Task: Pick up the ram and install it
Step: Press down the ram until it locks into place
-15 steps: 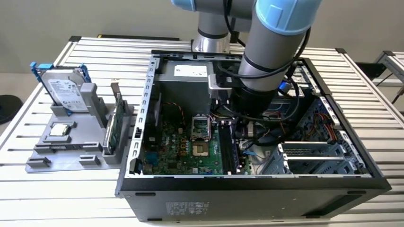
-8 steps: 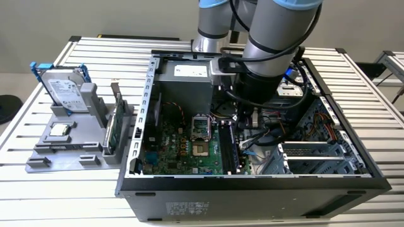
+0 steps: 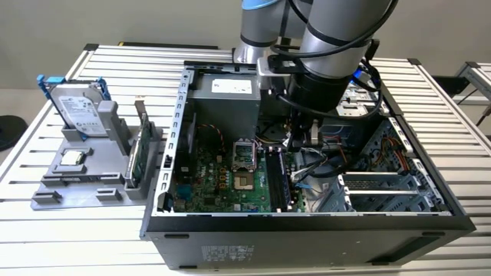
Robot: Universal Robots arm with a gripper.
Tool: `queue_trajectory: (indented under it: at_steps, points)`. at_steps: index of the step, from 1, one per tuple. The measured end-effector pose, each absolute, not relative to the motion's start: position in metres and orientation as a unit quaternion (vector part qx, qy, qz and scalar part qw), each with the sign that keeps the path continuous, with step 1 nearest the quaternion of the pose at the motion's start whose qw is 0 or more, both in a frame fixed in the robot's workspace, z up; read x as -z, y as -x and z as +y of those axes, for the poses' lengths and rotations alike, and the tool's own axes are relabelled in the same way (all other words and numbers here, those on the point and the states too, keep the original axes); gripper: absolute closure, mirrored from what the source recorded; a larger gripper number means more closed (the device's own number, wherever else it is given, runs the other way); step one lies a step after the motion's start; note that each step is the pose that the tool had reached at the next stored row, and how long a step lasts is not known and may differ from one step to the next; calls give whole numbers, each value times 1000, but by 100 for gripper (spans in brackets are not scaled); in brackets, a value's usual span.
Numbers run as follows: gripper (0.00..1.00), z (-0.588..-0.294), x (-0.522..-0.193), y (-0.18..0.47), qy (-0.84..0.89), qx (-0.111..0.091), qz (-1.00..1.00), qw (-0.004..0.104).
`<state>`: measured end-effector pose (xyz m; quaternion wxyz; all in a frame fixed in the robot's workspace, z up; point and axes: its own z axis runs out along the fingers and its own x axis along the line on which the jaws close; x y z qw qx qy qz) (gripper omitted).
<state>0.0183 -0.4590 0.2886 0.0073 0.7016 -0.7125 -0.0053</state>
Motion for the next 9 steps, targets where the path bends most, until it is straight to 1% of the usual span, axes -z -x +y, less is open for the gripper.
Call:
queue_trajectory:
  at_steps: [9]
  points:
    - [100,-459,-289,-18,-702,5,-713,7]
